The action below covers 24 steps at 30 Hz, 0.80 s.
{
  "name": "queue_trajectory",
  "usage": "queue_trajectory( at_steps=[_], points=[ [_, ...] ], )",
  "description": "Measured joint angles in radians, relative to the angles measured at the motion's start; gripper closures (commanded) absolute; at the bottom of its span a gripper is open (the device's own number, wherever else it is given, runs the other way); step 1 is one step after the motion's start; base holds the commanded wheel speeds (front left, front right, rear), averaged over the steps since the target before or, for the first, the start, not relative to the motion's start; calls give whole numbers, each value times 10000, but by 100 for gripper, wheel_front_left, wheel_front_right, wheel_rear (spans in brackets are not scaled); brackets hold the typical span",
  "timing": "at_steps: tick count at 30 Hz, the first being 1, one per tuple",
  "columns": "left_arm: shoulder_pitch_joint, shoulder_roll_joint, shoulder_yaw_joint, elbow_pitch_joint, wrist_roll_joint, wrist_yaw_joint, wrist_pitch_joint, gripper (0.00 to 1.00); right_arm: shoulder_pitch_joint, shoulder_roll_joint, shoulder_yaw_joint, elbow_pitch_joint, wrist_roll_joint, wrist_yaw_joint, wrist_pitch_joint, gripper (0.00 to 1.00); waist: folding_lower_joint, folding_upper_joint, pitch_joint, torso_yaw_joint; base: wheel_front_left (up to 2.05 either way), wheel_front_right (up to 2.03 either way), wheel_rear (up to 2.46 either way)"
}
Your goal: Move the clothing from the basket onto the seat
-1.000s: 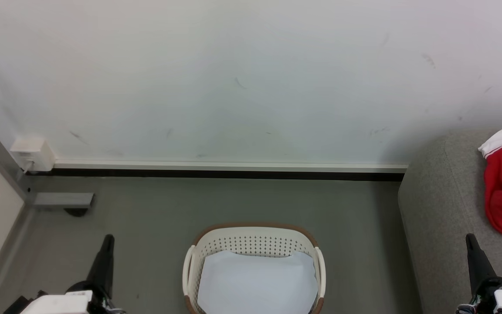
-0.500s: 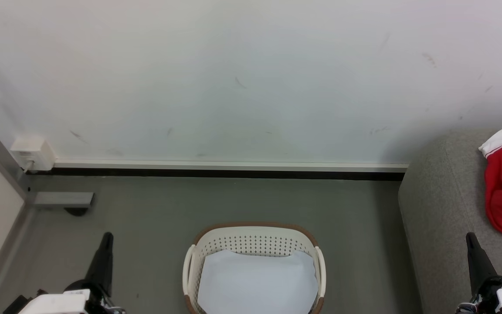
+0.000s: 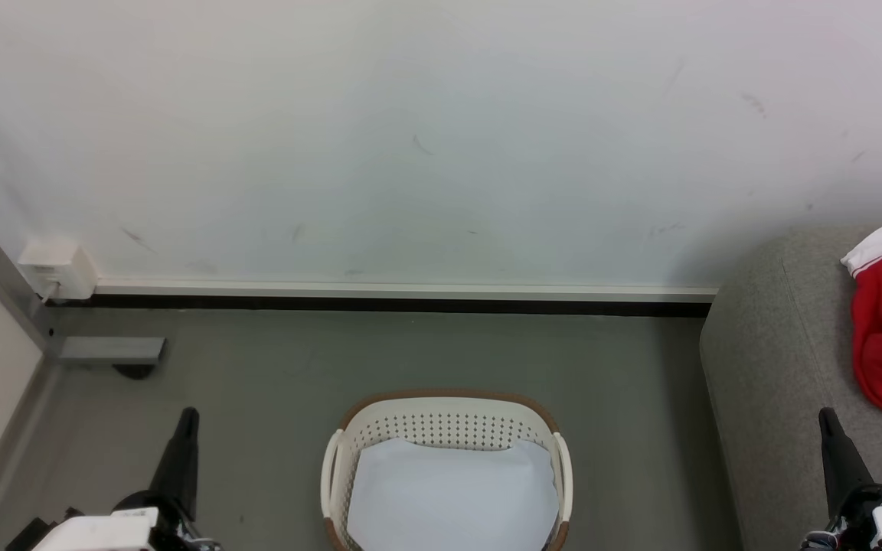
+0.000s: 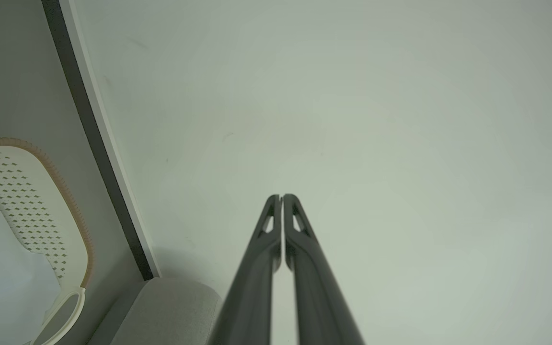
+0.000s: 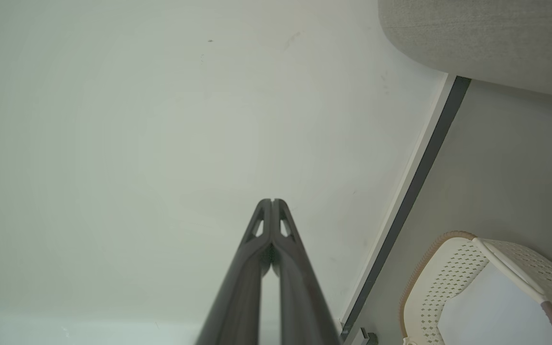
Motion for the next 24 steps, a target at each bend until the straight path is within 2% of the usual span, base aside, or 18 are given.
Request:
queue_trajectory(
  at_steps=[24],
  points=[
    [-1, 0, 0, -2, 0, 0, 0, 100, 0, 0, 2, -2, 0, 0, 0, 100, 0, 0, 0, 0, 0, 0, 0]
  ],
)
